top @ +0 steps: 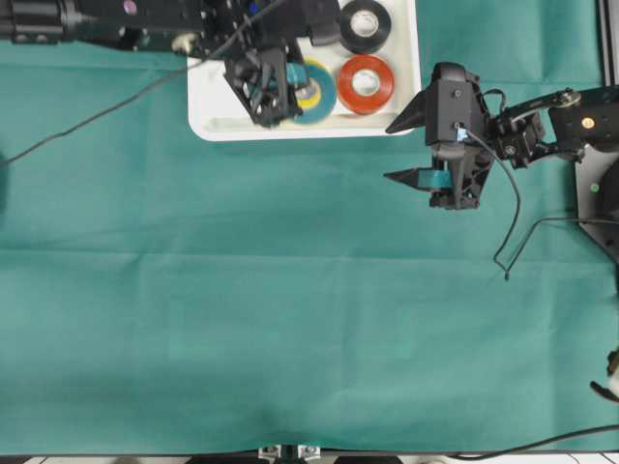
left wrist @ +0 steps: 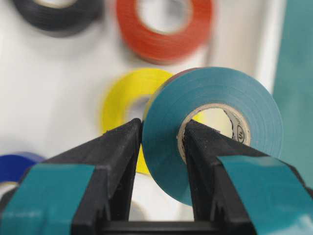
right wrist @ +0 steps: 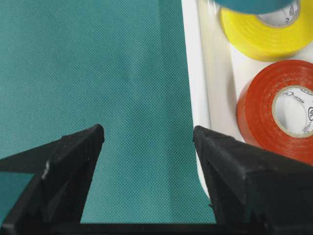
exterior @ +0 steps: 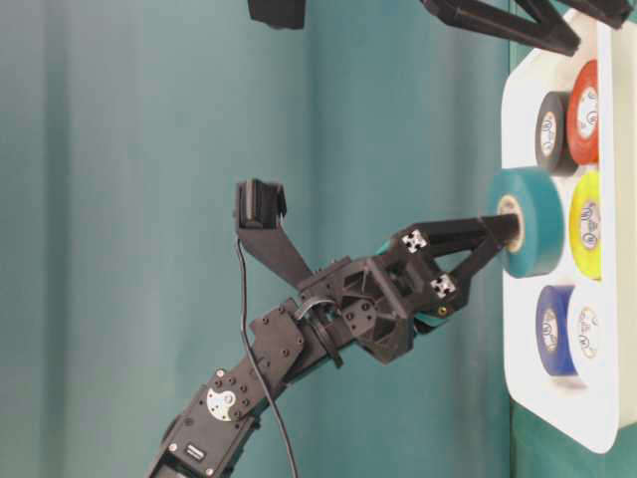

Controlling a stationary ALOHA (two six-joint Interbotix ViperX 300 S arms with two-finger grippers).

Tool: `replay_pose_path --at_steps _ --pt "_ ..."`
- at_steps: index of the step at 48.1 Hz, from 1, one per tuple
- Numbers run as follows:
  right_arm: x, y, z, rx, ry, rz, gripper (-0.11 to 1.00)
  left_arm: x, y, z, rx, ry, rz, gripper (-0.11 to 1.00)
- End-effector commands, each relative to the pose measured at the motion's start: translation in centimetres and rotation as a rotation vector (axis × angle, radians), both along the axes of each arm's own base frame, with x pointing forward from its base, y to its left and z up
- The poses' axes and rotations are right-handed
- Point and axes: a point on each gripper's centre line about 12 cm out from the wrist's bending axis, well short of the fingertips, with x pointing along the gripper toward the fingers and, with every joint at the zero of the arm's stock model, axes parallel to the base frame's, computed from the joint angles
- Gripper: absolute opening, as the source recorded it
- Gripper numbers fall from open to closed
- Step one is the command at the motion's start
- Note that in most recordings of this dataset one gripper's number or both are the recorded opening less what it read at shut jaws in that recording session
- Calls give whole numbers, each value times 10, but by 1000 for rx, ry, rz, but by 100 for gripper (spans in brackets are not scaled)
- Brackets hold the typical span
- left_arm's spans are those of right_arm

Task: Put the tape alternately from left to right into the white case.
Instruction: 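Carry the teal roll into the tray between blue and black rolls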

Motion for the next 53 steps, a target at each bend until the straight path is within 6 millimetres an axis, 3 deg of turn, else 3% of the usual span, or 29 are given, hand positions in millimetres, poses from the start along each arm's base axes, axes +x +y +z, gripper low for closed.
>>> replay_pose_path --at_steps 1,16,31,42,53 --pt "5 0 8 0 -31 4 81 -4 11 22 32 -56 9 -3" --pt "5 0 7 1 -28 3 81 -20 60 20 120 -46 27 -3" --pt "6 0 9 1 -32 1 81 -27 101 3 139 -64 109 -3" --pt "6 0 9 0 -34 2 81 -26 110 -8 132 -47 125 -3" --pt "6 0 9 -2 -32 0 81 -20 111 -5 137 -61 120 -3"
